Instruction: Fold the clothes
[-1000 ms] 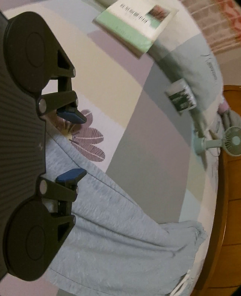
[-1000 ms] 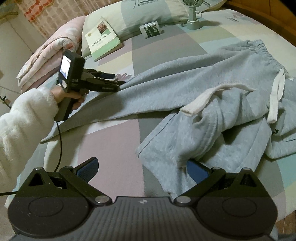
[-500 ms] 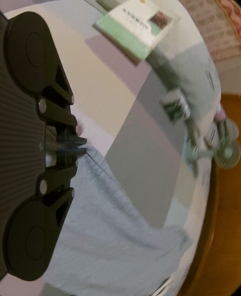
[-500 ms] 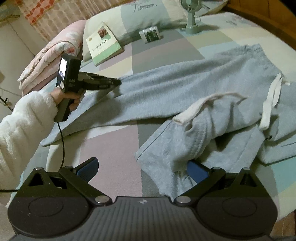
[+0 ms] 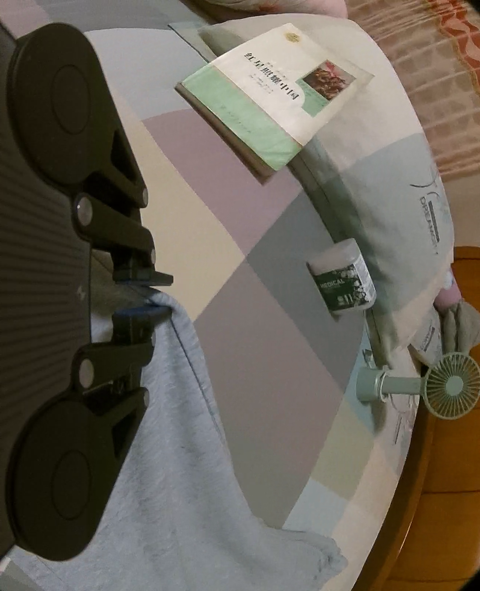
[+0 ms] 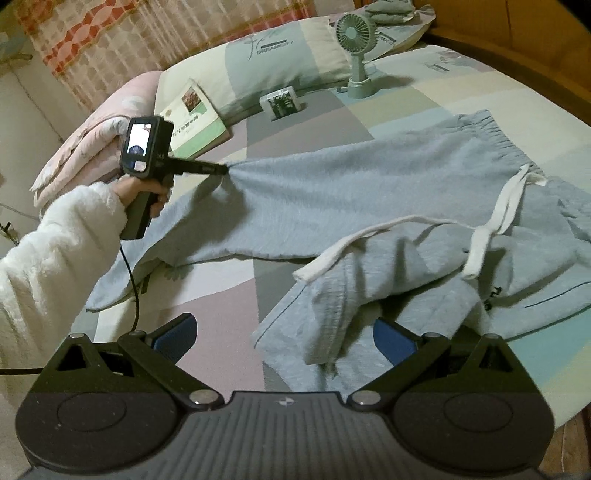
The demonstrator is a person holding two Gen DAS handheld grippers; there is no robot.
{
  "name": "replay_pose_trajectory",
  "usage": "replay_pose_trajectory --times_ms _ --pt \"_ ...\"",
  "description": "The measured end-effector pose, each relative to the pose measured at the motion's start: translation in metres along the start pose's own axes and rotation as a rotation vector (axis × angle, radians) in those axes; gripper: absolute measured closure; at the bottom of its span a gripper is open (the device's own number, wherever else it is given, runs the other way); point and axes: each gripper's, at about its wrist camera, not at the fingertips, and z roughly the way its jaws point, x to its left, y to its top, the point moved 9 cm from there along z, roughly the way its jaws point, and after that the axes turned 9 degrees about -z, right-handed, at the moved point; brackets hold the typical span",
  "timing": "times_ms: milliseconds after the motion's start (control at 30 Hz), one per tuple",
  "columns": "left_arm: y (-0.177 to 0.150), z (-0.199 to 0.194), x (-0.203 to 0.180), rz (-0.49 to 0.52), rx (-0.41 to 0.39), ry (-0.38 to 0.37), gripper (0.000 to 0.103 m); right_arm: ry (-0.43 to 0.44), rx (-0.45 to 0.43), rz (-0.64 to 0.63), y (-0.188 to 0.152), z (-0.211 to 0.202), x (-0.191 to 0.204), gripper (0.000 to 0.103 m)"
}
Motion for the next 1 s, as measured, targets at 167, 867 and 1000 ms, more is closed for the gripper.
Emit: replay_pose_trajectory --times_ms 167,867,1000 --pt "0.019 -0.027 -0.008 0.049 -0.069 0.003 0.083 0.003 0.003 0.011 0.004 -0.005 -0.012 0.0" --pt "0.048 0.028 -0.232 0.265 -0.009 -0.406 0.079 -0.013 0.046 0.043 0.013 -0.004 -0.064 0.0" --pt "0.039 0.035 -0.237 0.278 0.016 -0.405 0.078 -0.009 0.051 0.06 0.01 0.0 -0.07 0.0"
